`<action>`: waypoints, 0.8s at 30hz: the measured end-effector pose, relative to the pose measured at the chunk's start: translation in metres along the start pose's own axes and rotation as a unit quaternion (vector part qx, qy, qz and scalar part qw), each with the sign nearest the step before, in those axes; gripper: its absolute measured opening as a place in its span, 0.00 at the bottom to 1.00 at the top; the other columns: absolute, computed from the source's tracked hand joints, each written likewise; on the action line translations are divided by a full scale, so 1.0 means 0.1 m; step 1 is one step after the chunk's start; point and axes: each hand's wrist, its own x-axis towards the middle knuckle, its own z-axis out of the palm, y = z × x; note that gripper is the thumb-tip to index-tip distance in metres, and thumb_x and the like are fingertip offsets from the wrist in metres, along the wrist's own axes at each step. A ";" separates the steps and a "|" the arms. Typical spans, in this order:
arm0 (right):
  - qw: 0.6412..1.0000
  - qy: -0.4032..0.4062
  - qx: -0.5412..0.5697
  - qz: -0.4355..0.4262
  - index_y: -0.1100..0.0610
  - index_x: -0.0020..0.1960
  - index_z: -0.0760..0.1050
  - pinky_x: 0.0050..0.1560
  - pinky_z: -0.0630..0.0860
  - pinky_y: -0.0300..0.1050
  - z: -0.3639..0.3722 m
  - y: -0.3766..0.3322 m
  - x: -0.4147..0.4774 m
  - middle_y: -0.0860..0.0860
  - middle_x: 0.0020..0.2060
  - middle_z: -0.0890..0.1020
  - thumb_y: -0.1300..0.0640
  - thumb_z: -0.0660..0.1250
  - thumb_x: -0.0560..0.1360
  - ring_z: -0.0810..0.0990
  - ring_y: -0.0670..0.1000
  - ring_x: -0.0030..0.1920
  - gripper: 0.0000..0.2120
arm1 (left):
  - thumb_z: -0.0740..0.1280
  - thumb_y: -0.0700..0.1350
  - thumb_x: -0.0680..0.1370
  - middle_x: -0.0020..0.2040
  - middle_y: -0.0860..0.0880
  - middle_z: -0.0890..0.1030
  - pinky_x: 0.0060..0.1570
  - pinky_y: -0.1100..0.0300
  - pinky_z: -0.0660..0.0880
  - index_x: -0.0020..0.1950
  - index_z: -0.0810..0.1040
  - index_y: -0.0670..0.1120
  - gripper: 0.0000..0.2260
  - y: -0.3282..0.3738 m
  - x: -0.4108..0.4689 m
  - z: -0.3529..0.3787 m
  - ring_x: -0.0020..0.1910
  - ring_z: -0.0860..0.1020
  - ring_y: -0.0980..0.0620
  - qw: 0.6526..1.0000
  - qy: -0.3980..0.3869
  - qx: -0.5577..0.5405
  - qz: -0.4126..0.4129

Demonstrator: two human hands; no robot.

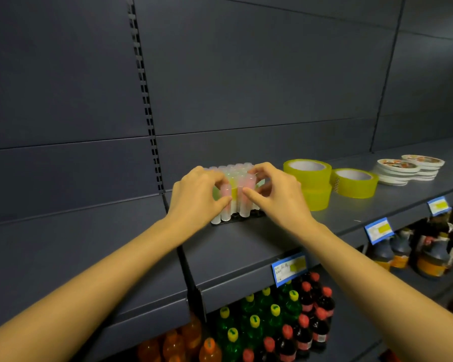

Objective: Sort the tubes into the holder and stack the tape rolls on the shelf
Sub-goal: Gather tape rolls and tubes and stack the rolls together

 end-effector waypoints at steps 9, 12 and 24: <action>0.996 -0.050 0.058 -0.045 0.50 0.56 0.72 0.47 0.78 0.49 0.12 0.20 0.18 0.43 0.43 0.77 0.52 0.71 0.71 0.81 0.45 0.38 0.16 | 0.70 0.51 0.72 0.43 0.47 0.79 0.36 0.56 0.70 0.45 0.82 0.44 0.11 0.12 0.01 0.10 0.40 0.76 0.46 0.949 0.005 0.304 0.086; 0.993 -0.079 0.067 -0.062 0.50 0.55 0.71 0.47 0.78 0.51 0.14 0.25 0.21 0.46 0.45 0.79 0.52 0.71 0.72 0.81 0.47 0.39 0.14 | 0.63 0.50 0.77 0.49 0.45 0.78 0.43 0.53 0.71 0.53 0.80 0.43 0.13 0.13 0.00 0.13 0.46 0.76 0.45 0.952 -0.014 0.300 0.055; 0.948 -0.177 -0.179 -0.196 0.54 0.52 0.78 0.38 0.63 0.45 -0.05 0.05 0.56 0.51 0.48 0.75 0.49 0.62 0.77 0.71 0.53 0.45 0.11 | 0.61 0.49 0.79 0.60 0.48 0.74 0.50 0.57 0.65 0.61 0.77 0.44 0.15 0.19 -0.12 -0.05 0.60 0.70 0.48 0.958 0.021 0.252 -0.133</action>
